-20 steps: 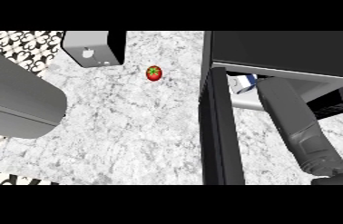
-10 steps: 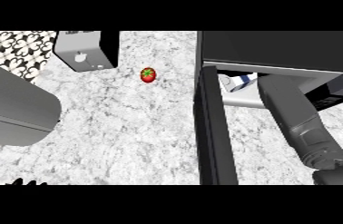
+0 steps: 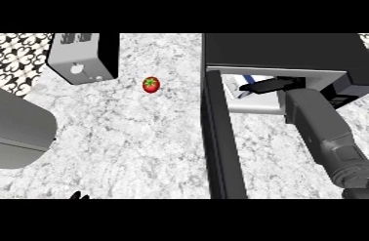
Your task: Pick up the milk, place it into the microwave and close the microwave
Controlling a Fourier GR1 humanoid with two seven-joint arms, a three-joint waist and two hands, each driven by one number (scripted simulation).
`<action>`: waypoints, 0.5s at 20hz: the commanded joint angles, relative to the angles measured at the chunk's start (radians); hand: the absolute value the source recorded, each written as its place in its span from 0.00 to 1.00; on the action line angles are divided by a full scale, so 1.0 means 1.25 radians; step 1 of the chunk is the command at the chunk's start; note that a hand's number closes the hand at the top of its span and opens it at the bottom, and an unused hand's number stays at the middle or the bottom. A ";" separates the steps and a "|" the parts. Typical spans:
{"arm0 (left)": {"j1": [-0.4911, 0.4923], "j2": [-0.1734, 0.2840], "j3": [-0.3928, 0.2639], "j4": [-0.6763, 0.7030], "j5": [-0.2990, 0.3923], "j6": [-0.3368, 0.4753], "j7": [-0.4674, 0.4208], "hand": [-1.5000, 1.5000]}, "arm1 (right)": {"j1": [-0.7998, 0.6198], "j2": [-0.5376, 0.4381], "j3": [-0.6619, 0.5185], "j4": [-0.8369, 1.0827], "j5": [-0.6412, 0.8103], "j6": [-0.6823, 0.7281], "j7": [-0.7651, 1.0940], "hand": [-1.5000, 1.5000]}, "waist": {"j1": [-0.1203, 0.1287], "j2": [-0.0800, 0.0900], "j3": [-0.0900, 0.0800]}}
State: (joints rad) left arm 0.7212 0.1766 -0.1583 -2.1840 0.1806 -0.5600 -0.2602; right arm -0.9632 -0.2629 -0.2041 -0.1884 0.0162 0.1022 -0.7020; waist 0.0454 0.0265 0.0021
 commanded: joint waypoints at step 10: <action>-0.204 -0.070 -0.071 0.177 -0.154 0.062 0.039 0.00 | 0.264 0.057 0.019 -0.106 -0.031 0.206 -0.119 0.00 | -0.072 -0.030 -0.003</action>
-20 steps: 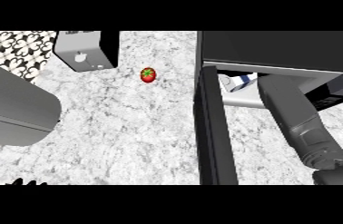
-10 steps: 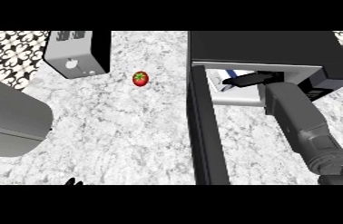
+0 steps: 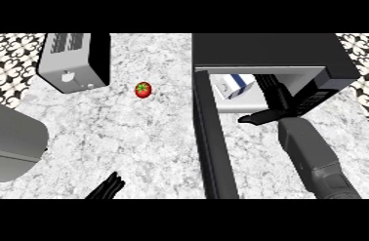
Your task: Pick up the milk, place it into the microwave and close the microwave
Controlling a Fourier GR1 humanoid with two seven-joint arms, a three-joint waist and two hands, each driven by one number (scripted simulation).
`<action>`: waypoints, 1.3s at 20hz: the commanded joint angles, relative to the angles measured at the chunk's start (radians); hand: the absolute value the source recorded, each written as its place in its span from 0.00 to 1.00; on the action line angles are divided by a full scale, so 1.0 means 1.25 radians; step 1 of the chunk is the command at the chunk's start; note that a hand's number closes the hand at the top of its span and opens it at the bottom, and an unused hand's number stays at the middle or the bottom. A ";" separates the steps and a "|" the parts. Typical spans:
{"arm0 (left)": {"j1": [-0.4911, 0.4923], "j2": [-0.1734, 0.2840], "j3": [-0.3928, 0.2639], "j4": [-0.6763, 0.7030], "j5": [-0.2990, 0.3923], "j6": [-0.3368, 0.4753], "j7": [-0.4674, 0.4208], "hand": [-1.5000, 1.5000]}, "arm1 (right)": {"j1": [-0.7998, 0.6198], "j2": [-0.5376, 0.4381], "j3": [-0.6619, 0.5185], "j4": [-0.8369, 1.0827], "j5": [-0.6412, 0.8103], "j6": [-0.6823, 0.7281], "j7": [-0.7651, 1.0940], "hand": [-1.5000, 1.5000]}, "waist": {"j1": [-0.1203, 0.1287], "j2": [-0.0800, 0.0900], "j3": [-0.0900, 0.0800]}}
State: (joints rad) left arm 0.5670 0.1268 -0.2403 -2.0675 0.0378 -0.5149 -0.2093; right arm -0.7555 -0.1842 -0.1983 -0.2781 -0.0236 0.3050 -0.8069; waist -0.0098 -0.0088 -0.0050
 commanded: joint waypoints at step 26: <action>-0.486 -0.101 -0.274 0.547 -0.240 0.319 -0.074 1.00 | 0.855 -0.195 -0.008 -0.714 -0.210 0.205 0.004 0.00 | -0.011 0.007 0.003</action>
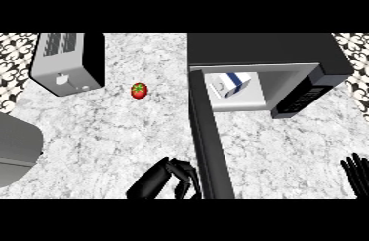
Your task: Pick up the milk, place it into the microwave and close the microwave
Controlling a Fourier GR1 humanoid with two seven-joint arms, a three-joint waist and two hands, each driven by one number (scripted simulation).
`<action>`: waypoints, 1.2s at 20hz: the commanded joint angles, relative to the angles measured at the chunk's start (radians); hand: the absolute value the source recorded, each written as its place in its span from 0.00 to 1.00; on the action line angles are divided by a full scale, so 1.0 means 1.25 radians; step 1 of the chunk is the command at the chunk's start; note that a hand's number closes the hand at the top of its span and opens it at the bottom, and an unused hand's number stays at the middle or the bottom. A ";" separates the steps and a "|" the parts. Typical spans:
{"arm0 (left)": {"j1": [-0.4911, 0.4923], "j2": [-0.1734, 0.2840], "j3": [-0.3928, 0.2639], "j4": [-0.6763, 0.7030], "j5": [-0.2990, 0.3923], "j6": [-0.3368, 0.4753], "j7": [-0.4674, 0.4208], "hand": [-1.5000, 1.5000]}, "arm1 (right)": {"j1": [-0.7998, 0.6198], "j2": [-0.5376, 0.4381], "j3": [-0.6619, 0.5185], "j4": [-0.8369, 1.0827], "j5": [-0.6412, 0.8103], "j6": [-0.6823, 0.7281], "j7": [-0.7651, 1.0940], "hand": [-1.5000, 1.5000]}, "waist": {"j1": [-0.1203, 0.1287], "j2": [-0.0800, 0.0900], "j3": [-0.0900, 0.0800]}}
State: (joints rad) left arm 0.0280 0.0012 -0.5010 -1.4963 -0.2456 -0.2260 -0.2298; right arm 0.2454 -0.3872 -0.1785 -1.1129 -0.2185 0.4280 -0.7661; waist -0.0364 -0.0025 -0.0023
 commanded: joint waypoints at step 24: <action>-0.406 0.000 -0.476 0.217 0.356 0.553 0.089 1.00 | 0.118 -0.168 0.026 -0.476 -0.322 0.204 0.170 0.00 | -0.086 0.010 -0.002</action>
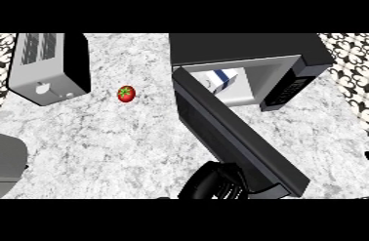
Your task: Pick up the milk, place it into the microwave and close the microwave
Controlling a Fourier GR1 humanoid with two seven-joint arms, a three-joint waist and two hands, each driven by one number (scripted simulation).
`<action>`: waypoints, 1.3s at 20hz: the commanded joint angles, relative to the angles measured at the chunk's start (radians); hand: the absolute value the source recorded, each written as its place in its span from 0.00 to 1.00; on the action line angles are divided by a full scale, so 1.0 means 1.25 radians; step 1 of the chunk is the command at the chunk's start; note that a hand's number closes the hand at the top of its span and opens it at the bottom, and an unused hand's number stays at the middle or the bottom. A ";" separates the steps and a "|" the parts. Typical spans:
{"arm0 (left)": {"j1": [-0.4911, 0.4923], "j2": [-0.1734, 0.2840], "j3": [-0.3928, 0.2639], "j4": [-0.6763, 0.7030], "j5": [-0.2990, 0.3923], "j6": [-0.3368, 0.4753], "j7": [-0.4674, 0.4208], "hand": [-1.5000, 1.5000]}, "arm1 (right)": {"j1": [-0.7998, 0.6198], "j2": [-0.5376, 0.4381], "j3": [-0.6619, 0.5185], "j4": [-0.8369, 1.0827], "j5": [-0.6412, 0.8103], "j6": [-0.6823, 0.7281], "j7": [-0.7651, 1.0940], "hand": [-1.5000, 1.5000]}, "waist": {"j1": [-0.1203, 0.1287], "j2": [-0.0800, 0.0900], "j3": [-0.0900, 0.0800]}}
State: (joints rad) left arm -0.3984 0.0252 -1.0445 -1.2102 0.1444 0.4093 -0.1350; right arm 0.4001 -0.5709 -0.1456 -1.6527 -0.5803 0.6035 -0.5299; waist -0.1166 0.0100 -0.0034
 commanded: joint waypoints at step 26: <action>-0.398 -0.020 0.113 0.223 0.316 0.281 -0.063 1.00 | -0.032 -0.101 0.003 -0.194 -0.181 0.033 0.140 0.00 | -0.107 0.037 -0.001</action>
State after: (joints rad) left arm -0.8478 -0.0002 -0.9417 -0.9788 0.4947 0.7495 -0.1840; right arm 0.3675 -0.6765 -0.1262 -1.8841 -0.7800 0.6404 -0.3650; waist -0.2378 0.0507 -0.0042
